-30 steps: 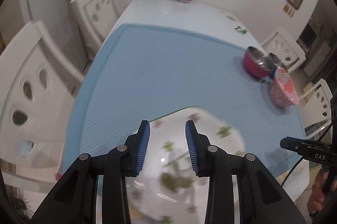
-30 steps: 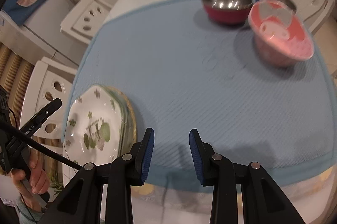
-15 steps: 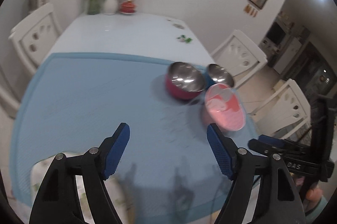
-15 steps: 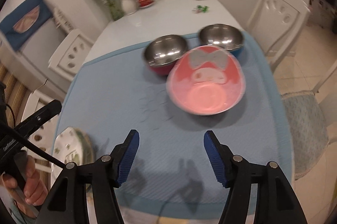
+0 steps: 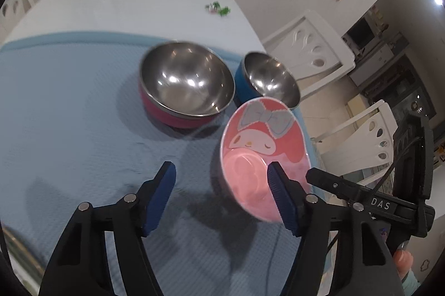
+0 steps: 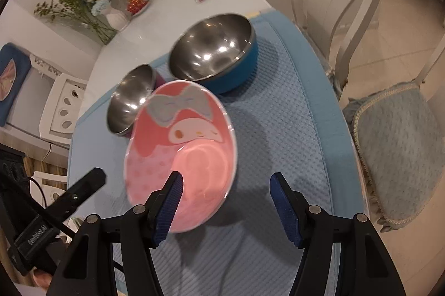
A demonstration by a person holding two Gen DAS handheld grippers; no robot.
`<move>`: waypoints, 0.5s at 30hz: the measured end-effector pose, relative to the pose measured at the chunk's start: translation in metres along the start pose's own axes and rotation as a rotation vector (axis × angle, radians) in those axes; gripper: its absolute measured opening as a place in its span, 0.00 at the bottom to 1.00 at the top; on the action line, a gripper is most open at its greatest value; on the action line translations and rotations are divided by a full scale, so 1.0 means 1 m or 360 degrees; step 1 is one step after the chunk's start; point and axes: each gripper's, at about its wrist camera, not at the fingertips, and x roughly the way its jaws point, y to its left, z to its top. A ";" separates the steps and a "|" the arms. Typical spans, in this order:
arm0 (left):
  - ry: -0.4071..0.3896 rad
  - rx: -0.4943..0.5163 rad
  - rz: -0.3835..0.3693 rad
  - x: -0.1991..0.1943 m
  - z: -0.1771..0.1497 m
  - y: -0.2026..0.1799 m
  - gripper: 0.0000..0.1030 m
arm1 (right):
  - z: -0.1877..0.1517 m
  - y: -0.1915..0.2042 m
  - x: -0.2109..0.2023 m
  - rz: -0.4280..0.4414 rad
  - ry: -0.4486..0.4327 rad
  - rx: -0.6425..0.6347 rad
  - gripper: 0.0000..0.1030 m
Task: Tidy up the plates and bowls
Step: 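Move both grippers toward the rim of the pink character bowl, then close both grippers on the rim of the pink bowl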
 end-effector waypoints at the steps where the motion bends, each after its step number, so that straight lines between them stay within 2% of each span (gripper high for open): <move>1: 0.0016 -0.0009 0.0012 0.008 0.000 -0.001 0.63 | 0.002 -0.003 0.005 0.0006 0.0010 0.0005 0.61; 6: 0.0094 -0.0038 0.0050 0.033 0.000 -0.001 0.48 | 0.008 -0.008 0.023 0.0015 0.0046 -0.0036 0.61; 8: 0.0113 -0.0042 0.0055 0.043 0.000 -0.003 0.48 | 0.010 -0.007 0.029 0.0025 0.0049 -0.0066 0.59; 9: 0.0115 -0.0040 0.0058 0.045 0.000 -0.004 0.47 | 0.011 -0.007 0.031 0.0029 0.0042 -0.0079 0.57; 11: 0.0127 -0.0039 0.0057 0.051 0.000 -0.006 0.34 | 0.013 -0.007 0.035 0.0025 0.0033 -0.0115 0.47; 15: 0.0143 -0.0044 0.0049 0.062 0.001 -0.008 0.19 | 0.016 -0.007 0.041 0.0004 0.0028 -0.0181 0.34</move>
